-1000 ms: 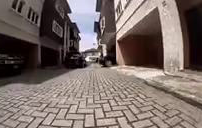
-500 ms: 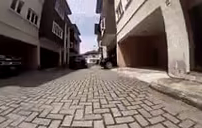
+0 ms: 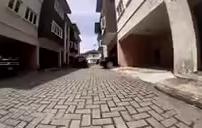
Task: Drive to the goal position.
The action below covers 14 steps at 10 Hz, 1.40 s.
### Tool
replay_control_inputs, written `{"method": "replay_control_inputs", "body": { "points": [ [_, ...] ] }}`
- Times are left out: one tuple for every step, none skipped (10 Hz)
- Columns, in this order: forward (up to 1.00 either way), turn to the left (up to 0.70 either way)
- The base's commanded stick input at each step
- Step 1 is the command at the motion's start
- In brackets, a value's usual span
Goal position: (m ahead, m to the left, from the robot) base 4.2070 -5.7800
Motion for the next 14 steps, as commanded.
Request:
{"method": "replay_control_inputs", "body": {
  "points": [
    [0.50, 0.00],
    [0.50, 0.00],
    [0.50, 0.00],
    [0.50, 0.00],
    [0.50, 0.00],
    [0.50, 0.00],
    [0.50, 0.00],
    [0.50, 0.00],
    [0.50, 0.00],
    [0.50, 0.00],
    [0.50, 0.00],
    [0.50, 0.00],
    [0.50, 0.00],
    [0.50, 0.00]
  ]
}}
